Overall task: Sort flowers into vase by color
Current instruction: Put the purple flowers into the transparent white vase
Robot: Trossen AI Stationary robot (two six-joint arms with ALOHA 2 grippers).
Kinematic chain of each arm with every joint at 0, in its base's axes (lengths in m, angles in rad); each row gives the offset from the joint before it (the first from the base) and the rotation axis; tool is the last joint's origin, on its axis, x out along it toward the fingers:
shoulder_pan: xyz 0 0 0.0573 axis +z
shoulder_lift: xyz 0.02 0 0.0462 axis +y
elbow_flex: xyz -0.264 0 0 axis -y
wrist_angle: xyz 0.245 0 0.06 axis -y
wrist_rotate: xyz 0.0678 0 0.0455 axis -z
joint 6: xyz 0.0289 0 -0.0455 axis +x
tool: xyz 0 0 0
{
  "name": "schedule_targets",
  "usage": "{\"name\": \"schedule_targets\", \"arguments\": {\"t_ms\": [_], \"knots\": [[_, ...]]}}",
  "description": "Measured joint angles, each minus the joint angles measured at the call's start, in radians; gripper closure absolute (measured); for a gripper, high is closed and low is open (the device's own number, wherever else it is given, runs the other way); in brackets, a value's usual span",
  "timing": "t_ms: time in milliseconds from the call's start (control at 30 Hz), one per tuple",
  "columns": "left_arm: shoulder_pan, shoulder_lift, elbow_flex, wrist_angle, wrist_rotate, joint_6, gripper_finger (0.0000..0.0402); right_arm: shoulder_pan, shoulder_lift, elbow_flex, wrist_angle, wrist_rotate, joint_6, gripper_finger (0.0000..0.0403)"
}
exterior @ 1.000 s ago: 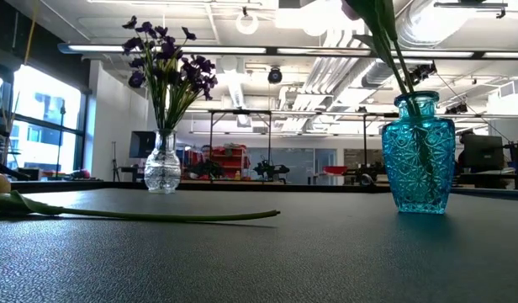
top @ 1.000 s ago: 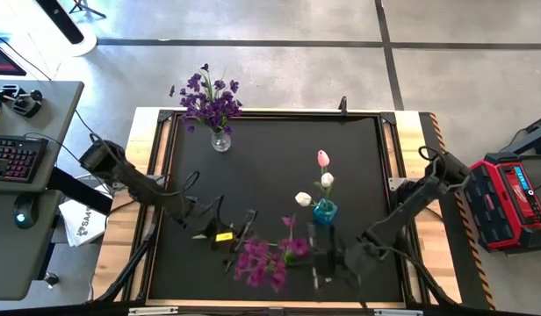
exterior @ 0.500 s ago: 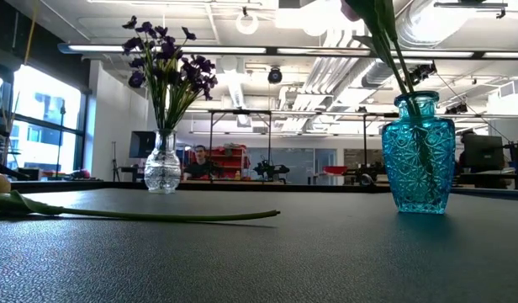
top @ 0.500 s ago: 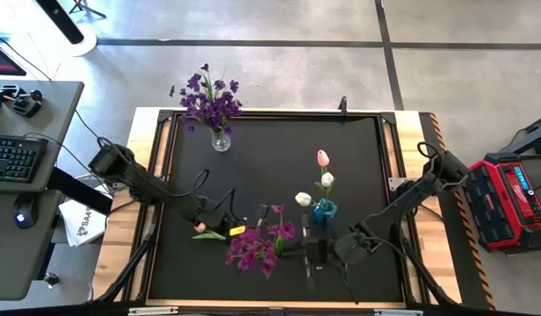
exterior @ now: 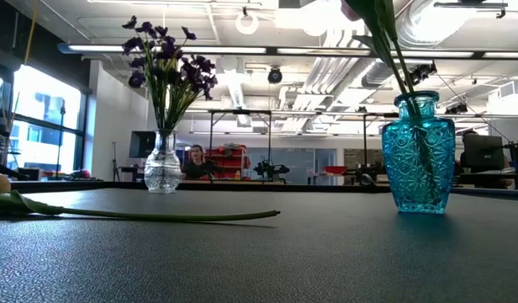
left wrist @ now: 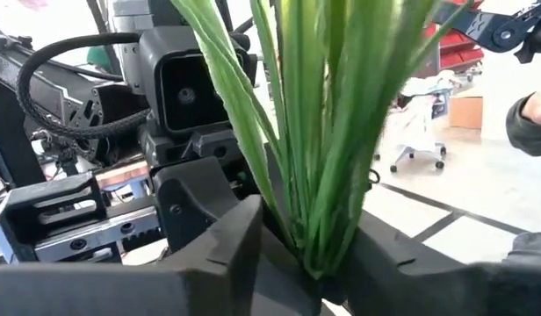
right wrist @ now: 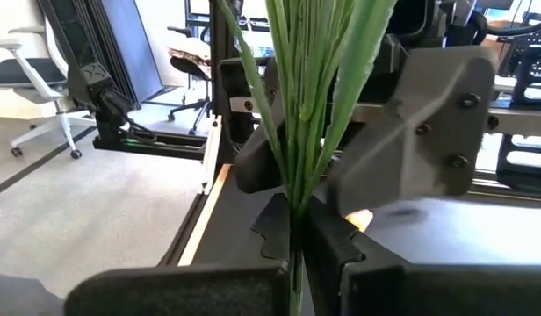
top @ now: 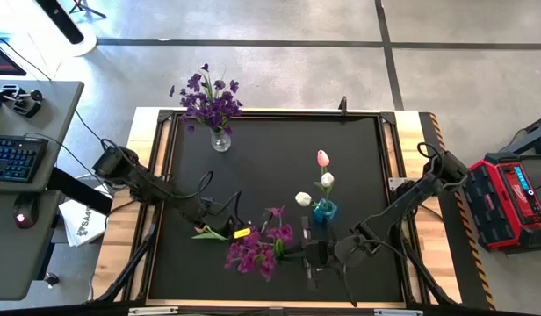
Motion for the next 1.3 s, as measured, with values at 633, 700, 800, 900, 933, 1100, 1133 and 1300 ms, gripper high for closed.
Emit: {"name": "schedule_targets", "arguments": {"t_ms": [633,700,800,900,933,1100,1133,1300], "knots": [[-0.129,-0.159,0.0,-0.366,-0.364,-0.037,0.0387,0.09,-0.041,0.001,-0.162,0.104,0.232,0.019],[-0.167,-0.21,0.0,-0.471,-0.497,-0.094,0.0388,0.123,-0.044,0.001,-0.178,0.174,0.263,0.0179],[-0.231,-0.297,0.0,-0.633,-0.713,-0.176,0.039,0.177,-0.043,0.001,-0.182,0.259,0.263,0.0176],[-0.279,-0.392,0.0,-0.835,-0.906,-0.304,0.0391,0.227,-0.043,0.001,-0.179,0.329,0.27,0.018],[-0.286,-0.426,0.0,-0.918,-0.951,-0.359,0.0391,0.24,-0.043,0.001,-0.179,0.357,0.27,0.0182],[-0.238,-0.605,-0.022,-1.344,-1.087,-0.661,0.0391,0.281,-0.043,0.001,-0.18,0.468,0.27,0.0192],[-0.217,-0.641,-0.034,-1.402,-1.102,-0.706,0.0391,0.283,-0.043,0.001,-0.181,0.475,0.271,0.0194],[-0.072,-0.846,-0.176,-1.42,-1.167,-0.726,0.0391,0.281,-0.043,0.001,-0.201,0.481,0.271,0.0199]]}}
